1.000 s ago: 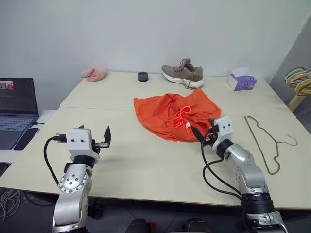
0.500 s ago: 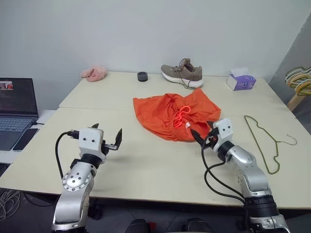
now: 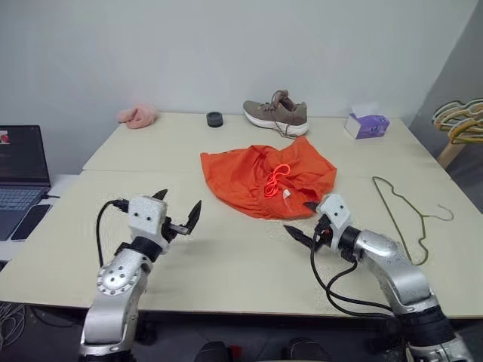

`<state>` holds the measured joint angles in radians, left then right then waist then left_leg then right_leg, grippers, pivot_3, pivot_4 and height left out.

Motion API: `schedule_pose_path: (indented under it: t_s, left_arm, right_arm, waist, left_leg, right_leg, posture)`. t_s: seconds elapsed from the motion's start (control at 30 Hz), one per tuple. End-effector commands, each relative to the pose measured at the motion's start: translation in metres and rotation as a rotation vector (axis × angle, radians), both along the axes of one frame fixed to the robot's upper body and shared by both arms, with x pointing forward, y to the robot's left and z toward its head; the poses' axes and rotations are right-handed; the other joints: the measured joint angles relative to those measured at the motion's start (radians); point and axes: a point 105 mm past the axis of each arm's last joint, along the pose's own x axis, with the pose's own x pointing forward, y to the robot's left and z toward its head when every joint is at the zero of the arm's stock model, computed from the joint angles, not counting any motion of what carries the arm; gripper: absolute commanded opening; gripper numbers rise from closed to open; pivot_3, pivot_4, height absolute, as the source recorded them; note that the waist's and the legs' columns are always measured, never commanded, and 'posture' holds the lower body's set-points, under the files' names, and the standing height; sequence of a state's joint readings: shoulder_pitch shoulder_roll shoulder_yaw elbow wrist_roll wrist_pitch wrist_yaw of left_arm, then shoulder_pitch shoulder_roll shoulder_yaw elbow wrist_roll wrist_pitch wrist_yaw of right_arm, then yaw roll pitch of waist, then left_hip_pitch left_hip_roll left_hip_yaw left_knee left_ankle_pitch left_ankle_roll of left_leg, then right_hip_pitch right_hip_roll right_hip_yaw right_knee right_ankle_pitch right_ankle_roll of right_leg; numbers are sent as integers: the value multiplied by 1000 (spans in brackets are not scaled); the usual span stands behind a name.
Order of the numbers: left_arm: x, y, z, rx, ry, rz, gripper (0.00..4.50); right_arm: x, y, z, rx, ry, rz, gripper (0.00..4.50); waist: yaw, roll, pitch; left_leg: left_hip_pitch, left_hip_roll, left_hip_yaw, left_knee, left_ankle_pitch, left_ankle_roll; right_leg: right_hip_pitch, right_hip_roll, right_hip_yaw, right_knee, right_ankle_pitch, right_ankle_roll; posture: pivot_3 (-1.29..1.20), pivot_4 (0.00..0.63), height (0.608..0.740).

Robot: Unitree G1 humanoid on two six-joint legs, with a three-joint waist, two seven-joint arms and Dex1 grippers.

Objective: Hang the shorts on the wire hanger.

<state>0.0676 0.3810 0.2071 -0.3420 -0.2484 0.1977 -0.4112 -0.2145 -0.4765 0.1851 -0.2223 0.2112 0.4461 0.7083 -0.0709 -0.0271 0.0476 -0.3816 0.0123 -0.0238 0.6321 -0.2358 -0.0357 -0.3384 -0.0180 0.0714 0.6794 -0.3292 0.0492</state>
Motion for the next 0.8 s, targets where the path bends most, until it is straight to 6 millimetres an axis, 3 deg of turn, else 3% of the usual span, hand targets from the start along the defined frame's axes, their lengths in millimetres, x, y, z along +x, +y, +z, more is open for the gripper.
schedule_pose_path:
  t_s: [0.03,0.17,0.33,0.57,0.67,0.8]
  left_arm:
    - [-5,7,8,27,-23,-49,4500]
    - [-14,13,4,62,47,-159,4500]
    - [-21,4,6,34,107,-282,4500]
    - [-22,2,6,55,133,-312,4500]
    - [-21,3,8,60,130,-310,4500]
    - [-21,3,8,62,126,-302,4500]
  right_arm:
    - [-6,16,18,-12,-8,126,4490]
    - [20,32,10,-81,29,67,4490]
    - [48,56,3,-59,102,-32,4490]
    - [66,80,-8,-62,168,-39,4490]
    - [69,87,-10,-59,195,-28,3917]
    - [62,95,-4,-23,207,22,2484]
  waist:
    - [-10,0,0]
    - [-29,0,0]
    - [-42,-1,0]
    - [-46,0,0]
    - [-51,0,0]
    - [-57,0,0]
  left_leg:
    - [0,0,-1,0,0,0]
    - [0,0,0,0,0,0]
    - [0,0,-1,0,0,0]
    - [-1,0,-1,-1,0,0]
    - [-1,0,-1,-1,0,0]
    - [-2,0,-2,-1,0,0]
  right_leg:
    - [0,0,-1,0,0,0]
    - [0,0,0,0,0,-1]
    - [0,0,-1,0,-1,-2]
    - [-2,-1,-1,0,-1,-2]
    - [-2,-1,-1,1,-1,-2]
    - [-2,-1,-1,1,-1,-2]
  posture:
    - [-100,0,740]
    - [-109,0,740]
    - [-109,0,740]
    - [-105,0,740]
    - [-101,0,740]
    - [-102,0,740]
